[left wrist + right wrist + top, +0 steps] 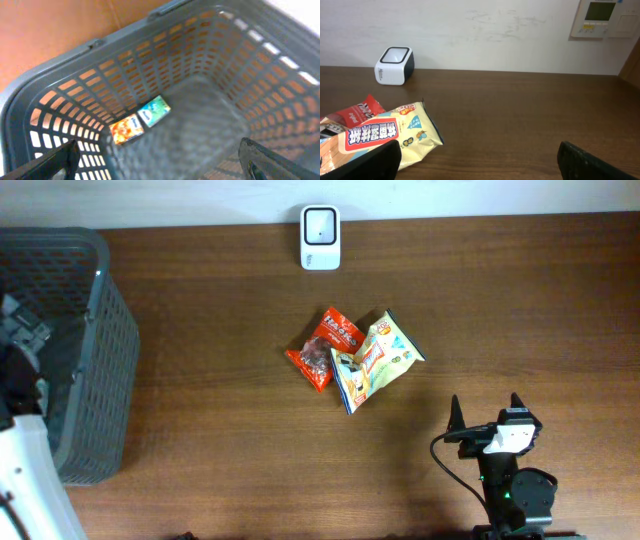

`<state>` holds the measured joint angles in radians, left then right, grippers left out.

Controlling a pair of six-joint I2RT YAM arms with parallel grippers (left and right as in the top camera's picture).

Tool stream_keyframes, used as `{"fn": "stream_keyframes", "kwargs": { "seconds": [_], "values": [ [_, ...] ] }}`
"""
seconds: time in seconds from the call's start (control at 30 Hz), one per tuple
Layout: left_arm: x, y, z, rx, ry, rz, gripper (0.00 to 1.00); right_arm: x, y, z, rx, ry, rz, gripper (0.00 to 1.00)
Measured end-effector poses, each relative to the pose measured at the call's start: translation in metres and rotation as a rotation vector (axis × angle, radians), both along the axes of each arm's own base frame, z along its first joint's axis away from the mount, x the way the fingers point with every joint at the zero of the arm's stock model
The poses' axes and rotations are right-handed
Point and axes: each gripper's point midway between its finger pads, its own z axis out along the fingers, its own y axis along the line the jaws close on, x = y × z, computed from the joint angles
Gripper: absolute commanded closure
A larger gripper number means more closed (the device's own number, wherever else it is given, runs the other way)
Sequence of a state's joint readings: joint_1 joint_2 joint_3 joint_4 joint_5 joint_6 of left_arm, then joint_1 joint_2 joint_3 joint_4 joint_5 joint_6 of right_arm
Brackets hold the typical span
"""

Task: Scan the item barcode
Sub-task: 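Reach the left gripper into the basket and grasp the green tissue box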

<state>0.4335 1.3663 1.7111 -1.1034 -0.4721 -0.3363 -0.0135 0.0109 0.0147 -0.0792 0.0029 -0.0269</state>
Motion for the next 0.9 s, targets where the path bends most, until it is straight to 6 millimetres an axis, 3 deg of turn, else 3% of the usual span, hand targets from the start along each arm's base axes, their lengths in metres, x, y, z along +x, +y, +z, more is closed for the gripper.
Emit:
{"fn": "stream_keyframes", "kwargs": {
  "seconds": [0.23,0.47,0.77,0.9],
  "values": [
    [0.011,0.036,-0.034,-0.041,0.068,0.078,0.01,0.000,0.000,0.000,-0.001,0.000,0.000,0.02],
    [0.003,0.069,-0.074,-0.128,0.141,0.149,0.01,0.000,0.000,0.000,0.000,0.000,0.000,0.01],
    [-0.022,0.097,-0.086,-0.196,0.101,0.264,0.03,0.000,0.000,0.000,0.000,0.000,0.000,0.01],
    [-0.017,0.104,-0.102,-0.219,0.118,0.267,0.03,0.000,0.000,0.000,0.000,0.000,0.000,0.01]
  ]
}}
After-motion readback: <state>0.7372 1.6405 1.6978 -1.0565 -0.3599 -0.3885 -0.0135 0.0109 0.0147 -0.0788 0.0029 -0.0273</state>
